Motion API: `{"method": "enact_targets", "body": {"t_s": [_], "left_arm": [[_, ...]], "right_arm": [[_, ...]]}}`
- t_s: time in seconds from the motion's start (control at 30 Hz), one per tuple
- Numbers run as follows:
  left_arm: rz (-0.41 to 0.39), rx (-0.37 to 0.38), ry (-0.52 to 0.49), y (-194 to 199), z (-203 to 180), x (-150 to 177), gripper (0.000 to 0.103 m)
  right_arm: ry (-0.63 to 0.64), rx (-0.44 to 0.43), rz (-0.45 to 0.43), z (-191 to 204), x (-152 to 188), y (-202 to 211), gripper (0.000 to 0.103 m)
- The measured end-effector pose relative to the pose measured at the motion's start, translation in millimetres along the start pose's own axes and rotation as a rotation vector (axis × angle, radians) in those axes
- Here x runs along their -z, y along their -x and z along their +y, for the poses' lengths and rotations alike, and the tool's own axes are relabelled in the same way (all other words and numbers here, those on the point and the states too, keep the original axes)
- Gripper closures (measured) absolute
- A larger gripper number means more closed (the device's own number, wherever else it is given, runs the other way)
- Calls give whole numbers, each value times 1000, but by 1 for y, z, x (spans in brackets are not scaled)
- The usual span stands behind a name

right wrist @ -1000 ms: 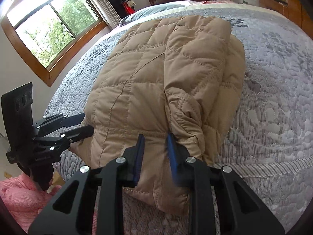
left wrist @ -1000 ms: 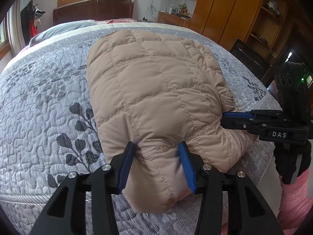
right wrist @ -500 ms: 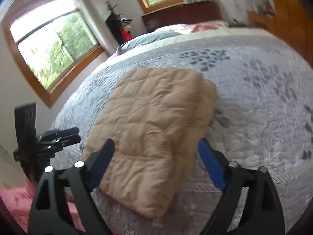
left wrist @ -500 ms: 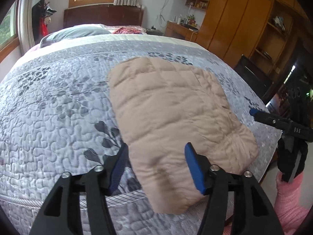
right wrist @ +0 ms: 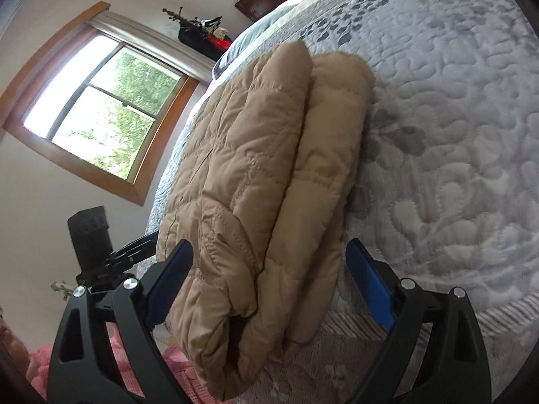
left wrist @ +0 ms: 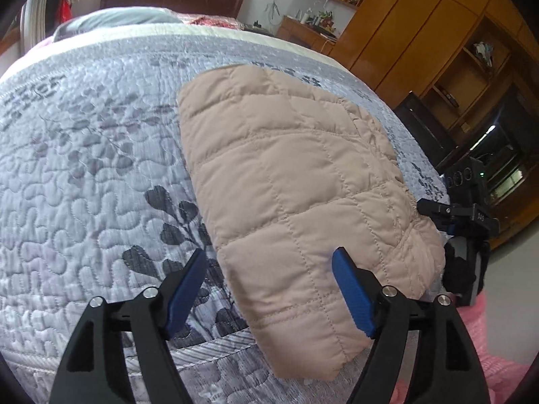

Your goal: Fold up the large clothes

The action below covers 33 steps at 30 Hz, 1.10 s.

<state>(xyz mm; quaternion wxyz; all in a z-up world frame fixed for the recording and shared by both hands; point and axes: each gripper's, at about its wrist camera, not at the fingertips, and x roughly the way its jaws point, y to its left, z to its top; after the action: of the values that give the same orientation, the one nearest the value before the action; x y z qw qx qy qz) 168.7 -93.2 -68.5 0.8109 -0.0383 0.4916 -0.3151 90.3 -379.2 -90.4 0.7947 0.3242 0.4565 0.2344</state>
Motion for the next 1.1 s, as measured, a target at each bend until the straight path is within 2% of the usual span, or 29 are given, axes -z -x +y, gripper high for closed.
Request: {"method": "enact_targets", "body": {"t_s": [0.33,0.47,0.57,0.6,0.63,0.67,0.73,0.8,0.9,0.97,1.1], "left_arm": [[40,143,7,-27,11,-5,13],[44,172,18,-42,13,-9,4],[31,178,26,-49,11,-10,3],[25,180,26,-49,10,-10,4],[13,180,22,-47,8,-9,6],[0,178,14,-44,7,-8,13],[-23,173,-5,-38,2,-6,24],[-50,179,-25,-32,0,-6,36],[-92,190,-51,-21,-6,-6,44],[-123,198,-55,-11,-9,-8,46],[-185,162,-90,9,-15,-21,46]], "right_arm": [[10,-9,50,-2,-7,-33,7],[16,-11,61,-1,-17,-48,7],[34,-1,58,3,-22,-56,8],[45,2,59,5,-20,-55,12],[58,6,59,9,-19,-58,23],[62,6,56,11,-19,-58,28],[67,-5,39,14,-20,-54,45],[84,-10,18,20,-20,-47,52],[147,5,-18,37,-20,-38,59],[189,-5,-47,52,-24,-31,60],[258,16,-68,74,-40,-24,60]]}}
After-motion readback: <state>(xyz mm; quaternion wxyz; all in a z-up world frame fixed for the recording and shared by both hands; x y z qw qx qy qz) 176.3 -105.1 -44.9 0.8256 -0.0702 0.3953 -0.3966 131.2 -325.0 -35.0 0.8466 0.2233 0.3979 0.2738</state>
